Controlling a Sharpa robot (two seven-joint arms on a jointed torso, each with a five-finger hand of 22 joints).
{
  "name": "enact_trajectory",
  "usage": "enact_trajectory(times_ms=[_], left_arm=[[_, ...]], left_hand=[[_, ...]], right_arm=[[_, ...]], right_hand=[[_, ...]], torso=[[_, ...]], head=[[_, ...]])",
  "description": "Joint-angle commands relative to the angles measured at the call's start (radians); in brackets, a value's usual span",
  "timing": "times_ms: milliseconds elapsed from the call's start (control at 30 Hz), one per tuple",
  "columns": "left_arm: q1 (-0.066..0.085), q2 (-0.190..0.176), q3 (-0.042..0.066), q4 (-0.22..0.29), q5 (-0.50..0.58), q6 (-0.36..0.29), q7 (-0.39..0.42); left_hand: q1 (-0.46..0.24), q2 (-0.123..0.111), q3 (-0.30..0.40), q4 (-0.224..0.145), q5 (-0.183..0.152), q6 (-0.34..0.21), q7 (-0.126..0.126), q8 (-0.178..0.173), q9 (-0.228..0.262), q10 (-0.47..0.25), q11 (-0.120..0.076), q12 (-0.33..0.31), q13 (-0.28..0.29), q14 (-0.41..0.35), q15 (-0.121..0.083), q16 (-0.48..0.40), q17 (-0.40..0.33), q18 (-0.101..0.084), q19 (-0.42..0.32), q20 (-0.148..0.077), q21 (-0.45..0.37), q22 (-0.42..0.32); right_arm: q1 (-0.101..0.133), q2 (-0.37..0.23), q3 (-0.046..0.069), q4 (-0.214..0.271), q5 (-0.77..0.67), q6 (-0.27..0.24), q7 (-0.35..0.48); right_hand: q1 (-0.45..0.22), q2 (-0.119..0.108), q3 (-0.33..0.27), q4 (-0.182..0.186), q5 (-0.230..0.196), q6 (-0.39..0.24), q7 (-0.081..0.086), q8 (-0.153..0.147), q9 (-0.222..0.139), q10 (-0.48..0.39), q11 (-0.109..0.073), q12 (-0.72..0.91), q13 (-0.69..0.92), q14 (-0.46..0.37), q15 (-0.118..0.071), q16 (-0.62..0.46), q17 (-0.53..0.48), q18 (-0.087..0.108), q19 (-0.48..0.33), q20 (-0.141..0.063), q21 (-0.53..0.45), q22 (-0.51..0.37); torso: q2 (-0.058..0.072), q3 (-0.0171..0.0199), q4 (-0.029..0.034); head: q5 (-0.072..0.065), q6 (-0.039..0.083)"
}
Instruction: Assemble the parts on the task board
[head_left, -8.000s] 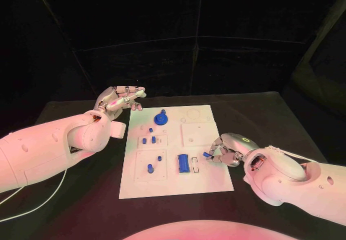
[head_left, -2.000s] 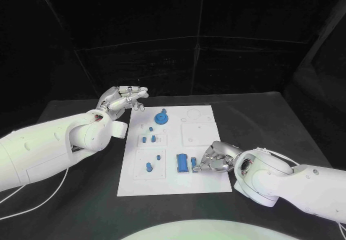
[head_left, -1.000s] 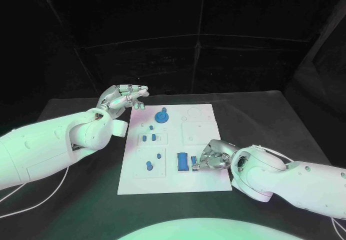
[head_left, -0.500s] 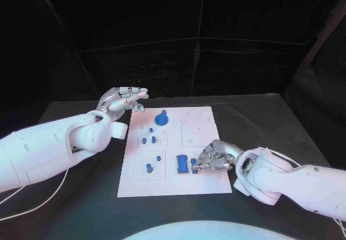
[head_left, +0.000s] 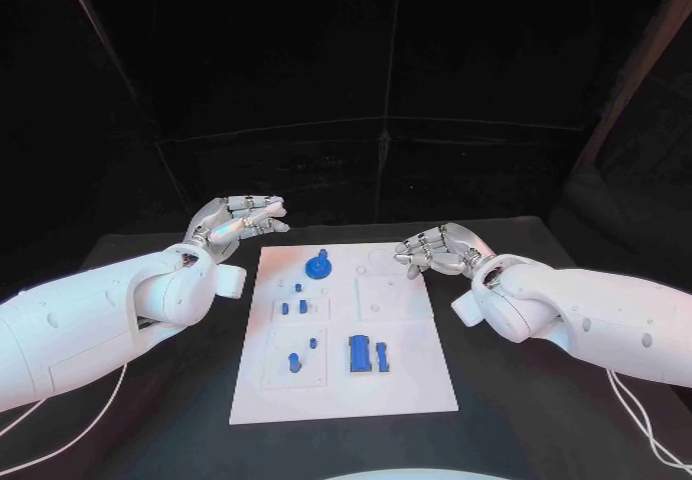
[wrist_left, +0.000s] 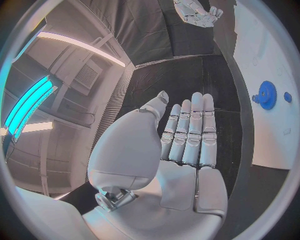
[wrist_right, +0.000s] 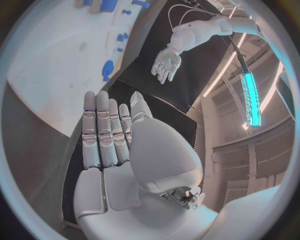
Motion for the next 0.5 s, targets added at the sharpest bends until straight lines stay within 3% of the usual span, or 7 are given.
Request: enact_trajectory(times_ms=[33, 100, 367, 400, 433, 467, 500], left_arm=[[0.000, 0.019, 0.001, -0.039, 0.020, 0.009, 0.033], [-0.002, 0.042, 0.001, -0.079, 0.028, 0.002, 0.036], [-0.010, 0.118, 0.002, -0.194, 0.048, -0.029, 0.040], [-0.010, 0.108, 0.001, -0.177, 0.023, -0.009, 0.014], [-0.010, 0.108, 0.001, -0.176, 0.023, -0.011, 0.014], [-0.011, 0.107, 0.002, -0.173, 0.023, -0.015, 0.015], [-0.013, 0.106, 0.002, -0.168, 0.022, -0.021, 0.015]], left_hand=[[0.011, 0.006, -0.013, 0.002, 0.003, -0.012, 0.000, -0.013, -0.008, -0.004, 0.014, -0.035, -0.002, -0.027, 0.024, -0.100, -0.044, 0.010, -0.062, 0.028, -0.074, -0.062], [0.015, 0.010, -0.025, 0.003, 0.003, -0.018, -0.006, -0.024, -0.016, -0.014, 0.029, -0.062, -0.003, -0.048, 0.043, -0.164, -0.076, 0.012, -0.104, 0.049, -0.119, -0.102], [0.026, 0.028, -0.069, -0.001, 0.004, -0.025, -0.016, -0.054, -0.020, -0.048, 0.048, -0.137, -0.003, -0.048, 0.060, -0.299, -0.147, 0.017, -0.138, 0.074, -0.175, -0.188], [-0.394, 0.049, -0.105, -0.085, -0.050, -0.309, -0.064, -0.132, -0.085, -0.343, -0.009, -0.207, -0.066, -0.330, 0.010, -0.348, -0.187, -0.051, -0.356, -0.012, -0.245, -0.277], [-0.409, 0.049, -0.109, -0.085, -0.050, -0.323, -0.066, -0.132, -0.085, -0.359, -0.011, -0.207, -0.066, -0.337, 0.010, -0.353, -0.191, -0.051, -0.364, -0.015, -0.245, -0.283], [-0.441, 0.049, -0.114, -0.085, -0.050, -0.344, -0.070, -0.132, -0.085, -0.382, -0.015, -0.207, -0.066, -0.358, 0.006, -0.358, -0.194, -0.051, -0.380, -0.021, -0.245, -0.291], [-0.476, 0.049, -0.118, -0.085, -0.050, -0.367, -0.073, -0.132, -0.085, -0.406, -0.019, -0.207, -0.066, -0.380, 0.002, -0.362, -0.198, -0.051, -0.398, -0.028, -0.245, -0.298]], right_arm=[[0.008, 0.052, 0.006, -0.096, 0.261, 0.065, 0.192], [0.011, 0.096, 0.017, -0.169, 0.290, 0.085, 0.217], [0.014, 0.213, 0.034, -0.354, 0.333, 0.141, 0.269], [0.012, 0.200, 0.032, -0.328, 0.260, 0.075, 0.191], [0.012, 0.199, 0.032, -0.326, 0.261, 0.073, 0.192], [0.011, 0.198, 0.032, -0.322, 0.264, 0.069, 0.193], [0.010, 0.196, 0.032, -0.316, 0.268, 0.063, 0.196]], right_hand=[[0.023, 0.007, 0.001, -0.010, -0.013, -0.005, 0.009, -0.025, -0.026, -0.004, 0.019, -0.060, -0.113, -0.079, 0.039, -0.130, -0.090, -0.004, -0.052, 0.036, -0.116, -0.076], [0.025, 0.013, 0.001, -0.023, -0.017, 0.000, 0.013, -0.023, -0.068, 0.042, 0.025, -0.098, -0.253, -0.040, 0.047, -0.227, -0.194, 0.009, -0.021, 0.070, -0.224, -0.161], [-0.009, 0.028, 0.021, -0.081, -0.015, 0.003, 0.013, -0.028, -0.166, 0.062, 0.033, -0.144, -0.474, 0.058, 0.047, -0.359, -0.362, 0.013, 0.108, 0.060, -0.357, -0.283], [-0.454, -0.013, 0.087, -0.104, -0.074, -0.289, -0.043, -0.091, -0.200, -0.267, -0.010, -0.214, -0.499, -0.289, 0.017, -0.444, -0.407, -0.052, -0.211, -0.003, -0.401, -0.322], [-0.470, -0.013, 0.091, -0.104, -0.075, -0.296, -0.043, -0.091, -0.204, -0.272, -0.012, -0.214, -0.506, -0.294, 0.015, -0.444, -0.413, -0.052, -0.214, -0.006, -0.405, -0.326], [-0.504, -0.016, 0.094, -0.104, -0.080, -0.316, -0.046, -0.091, -0.208, -0.297, -0.015, -0.214, -0.510, -0.317, -0.056, -0.444, -0.418, -0.052, -0.237, -0.010, -0.409, -0.330], [-0.544, -0.020, 0.100, -0.104, -0.085, -0.341, -0.050, -0.091, -0.211, -0.325, -0.019, -0.214, -0.583, -0.346, -0.056, -0.444, -0.423, -0.052, -0.263, -0.016, -0.414, -0.334]], torso=[[-0.018, -0.0021, -0.0015], [-0.022, -0.0006, 0.0019], [-0.025, 0.0043, 0.0052], [-0.024, 0.0022, 0.0034], [-0.024, 0.0025, 0.0035], [-0.026, 0.0031, 0.0038], [-0.028, 0.0041, 0.0042]], head=[[-0.003, 0.032], [-0.002, 0.047], [0.007, 0.083], [0.004, 0.073], [0.005, 0.074], [0.007, 0.075], [0.010, 0.076]])
